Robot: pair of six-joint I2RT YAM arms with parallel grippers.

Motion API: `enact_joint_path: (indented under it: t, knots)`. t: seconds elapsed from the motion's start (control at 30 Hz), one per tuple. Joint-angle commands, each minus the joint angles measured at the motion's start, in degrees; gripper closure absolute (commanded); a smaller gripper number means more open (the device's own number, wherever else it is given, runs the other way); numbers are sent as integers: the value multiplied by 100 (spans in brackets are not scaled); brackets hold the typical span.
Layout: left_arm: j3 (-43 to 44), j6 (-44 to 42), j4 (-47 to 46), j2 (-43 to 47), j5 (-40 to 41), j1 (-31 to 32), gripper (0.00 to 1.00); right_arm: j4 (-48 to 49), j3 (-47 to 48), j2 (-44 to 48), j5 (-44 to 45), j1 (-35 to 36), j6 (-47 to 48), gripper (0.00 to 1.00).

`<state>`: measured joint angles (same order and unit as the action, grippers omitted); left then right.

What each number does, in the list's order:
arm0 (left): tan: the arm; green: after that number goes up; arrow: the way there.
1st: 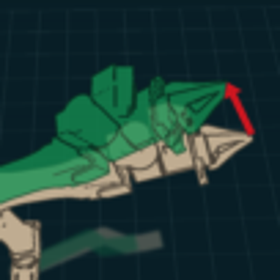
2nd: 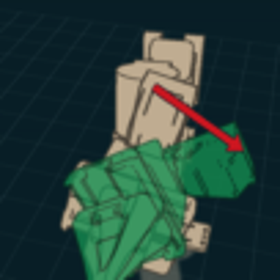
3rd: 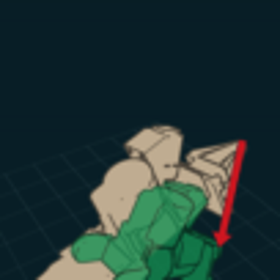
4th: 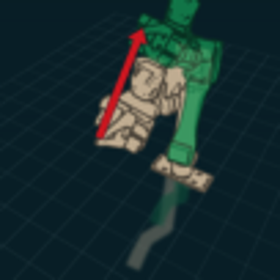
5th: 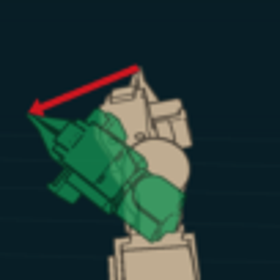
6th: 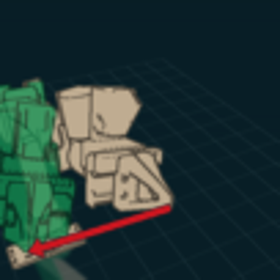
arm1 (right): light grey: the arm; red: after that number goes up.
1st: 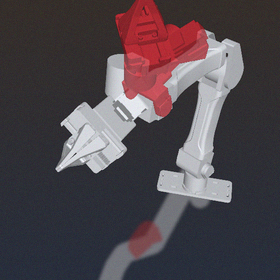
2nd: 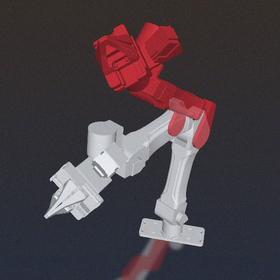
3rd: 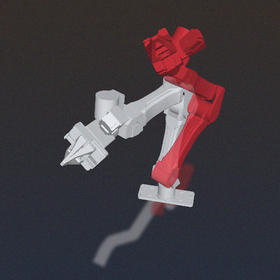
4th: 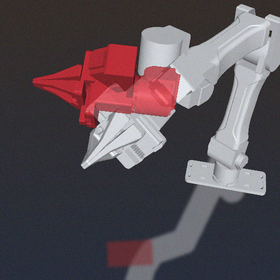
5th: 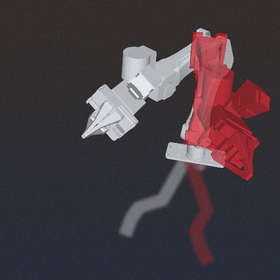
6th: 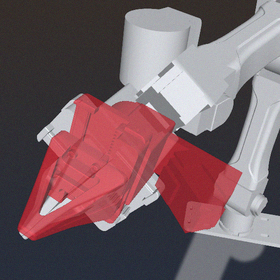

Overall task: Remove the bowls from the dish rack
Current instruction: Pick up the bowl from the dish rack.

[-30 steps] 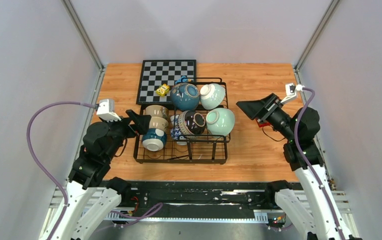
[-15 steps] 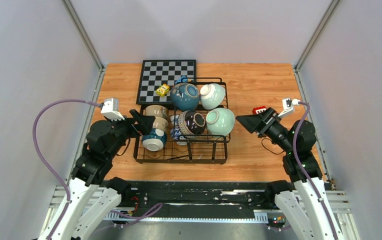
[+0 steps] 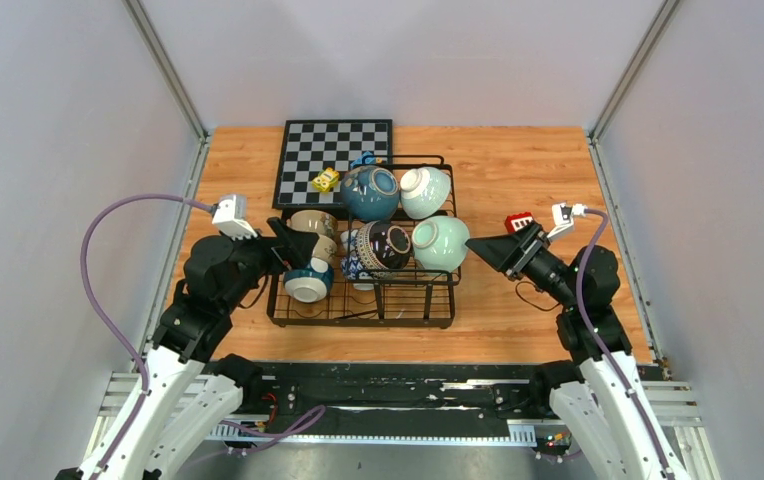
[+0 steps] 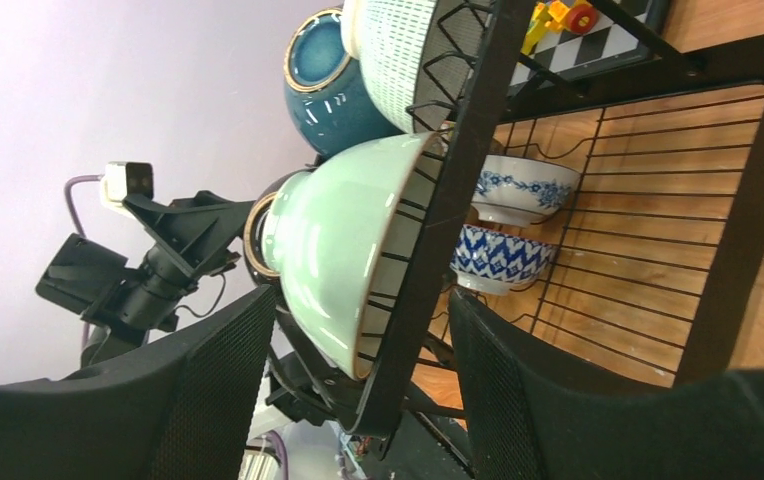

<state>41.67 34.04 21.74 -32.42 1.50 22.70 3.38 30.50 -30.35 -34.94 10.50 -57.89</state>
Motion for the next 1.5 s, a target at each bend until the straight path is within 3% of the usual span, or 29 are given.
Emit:
enact_joint_path:
  t: [0.0,0.53,1.47]
  knots:
    - [-4,95,-233,7,-115,33,0,569,-9,-28,-247,122,-233,34]
    - [33,357,-431,-31,-297,33,0,1454,-240,-445,-675,171,-755,44]
    - [-36,649,-558,-182,-424,33,0,3320,-820,-977,-1236,163,-1726,53]
